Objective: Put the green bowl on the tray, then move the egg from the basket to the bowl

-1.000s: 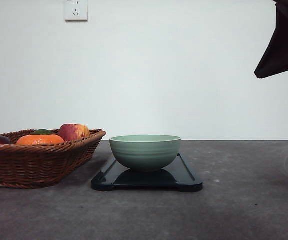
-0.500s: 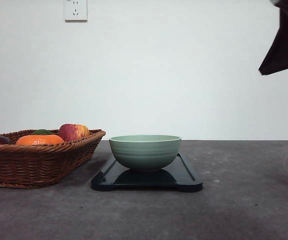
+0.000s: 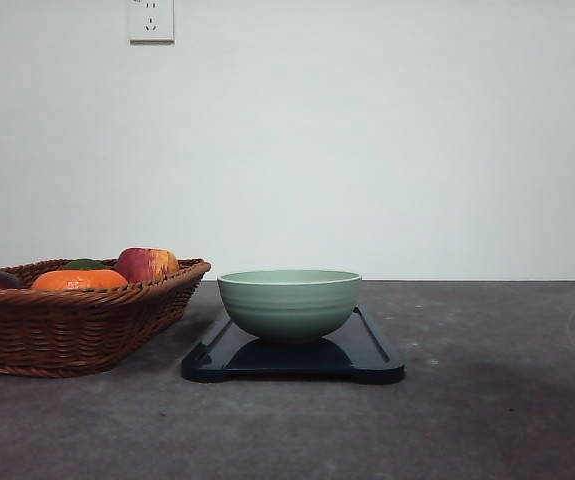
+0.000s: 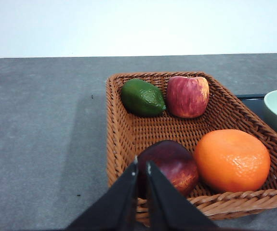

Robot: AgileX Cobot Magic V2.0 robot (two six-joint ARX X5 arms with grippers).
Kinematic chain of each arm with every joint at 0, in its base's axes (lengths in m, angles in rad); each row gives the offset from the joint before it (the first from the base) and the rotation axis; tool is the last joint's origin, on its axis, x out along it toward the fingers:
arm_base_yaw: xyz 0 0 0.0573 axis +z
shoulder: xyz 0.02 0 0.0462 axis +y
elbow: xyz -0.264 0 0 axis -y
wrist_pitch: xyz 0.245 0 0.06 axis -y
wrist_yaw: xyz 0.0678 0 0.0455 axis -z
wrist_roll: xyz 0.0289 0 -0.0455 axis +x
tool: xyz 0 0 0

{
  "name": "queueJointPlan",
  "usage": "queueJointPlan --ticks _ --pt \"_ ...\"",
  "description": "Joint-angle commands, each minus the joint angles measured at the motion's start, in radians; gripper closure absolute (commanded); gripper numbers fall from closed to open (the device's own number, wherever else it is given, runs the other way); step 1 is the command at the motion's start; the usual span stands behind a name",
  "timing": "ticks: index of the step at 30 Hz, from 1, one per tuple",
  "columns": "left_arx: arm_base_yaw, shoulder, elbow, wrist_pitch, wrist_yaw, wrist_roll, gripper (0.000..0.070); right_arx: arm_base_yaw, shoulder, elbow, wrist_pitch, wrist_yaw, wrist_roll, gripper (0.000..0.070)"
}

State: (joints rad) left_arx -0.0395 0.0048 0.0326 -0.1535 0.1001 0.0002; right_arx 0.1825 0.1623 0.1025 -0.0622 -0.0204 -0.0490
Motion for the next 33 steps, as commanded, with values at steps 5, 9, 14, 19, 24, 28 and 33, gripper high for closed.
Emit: queueJointPlan --ticks 5,9,14,19,24,28,33 --pt "0.001 -0.002 -0.019 0.013 -0.003 0.008 0.0681 -0.051 -0.108 -0.055 0.014 0.002 -0.003 0.0683" --pt "0.001 -0.002 -0.019 0.013 -0.003 0.008 0.0681 -0.075 -0.157 -0.088 0.014 0.002 0.014 0.0683" --pt "0.001 -0.002 -0.019 0.012 -0.003 0.008 0.0681 -0.091 -0.159 -0.091 -0.002 0.002 0.015 0.0683" --pt "0.001 -0.002 -0.019 0.013 -0.003 0.008 0.0681 -0.115 -0.159 -0.091 0.003 -0.001 0.016 0.0683" --pt "0.001 -0.002 -0.019 0.013 -0.003 0.008 0.0681 -0.115 -0.159 -0.091 0.001 -0.005 0.019 0.0683" --pt "0.001 -0.002 -0.019 0.013 -0.003 0.008 0.0681 -0.115 -0.159 -0.091 0.017 -0.005 0.019 0.0683" --pt "0.001 -0.002 -0.019 0.013 -0.003 0.008 0.0681 -0.115 -0.159 -0.091 0.018 -0.005 0.019 0.0683"
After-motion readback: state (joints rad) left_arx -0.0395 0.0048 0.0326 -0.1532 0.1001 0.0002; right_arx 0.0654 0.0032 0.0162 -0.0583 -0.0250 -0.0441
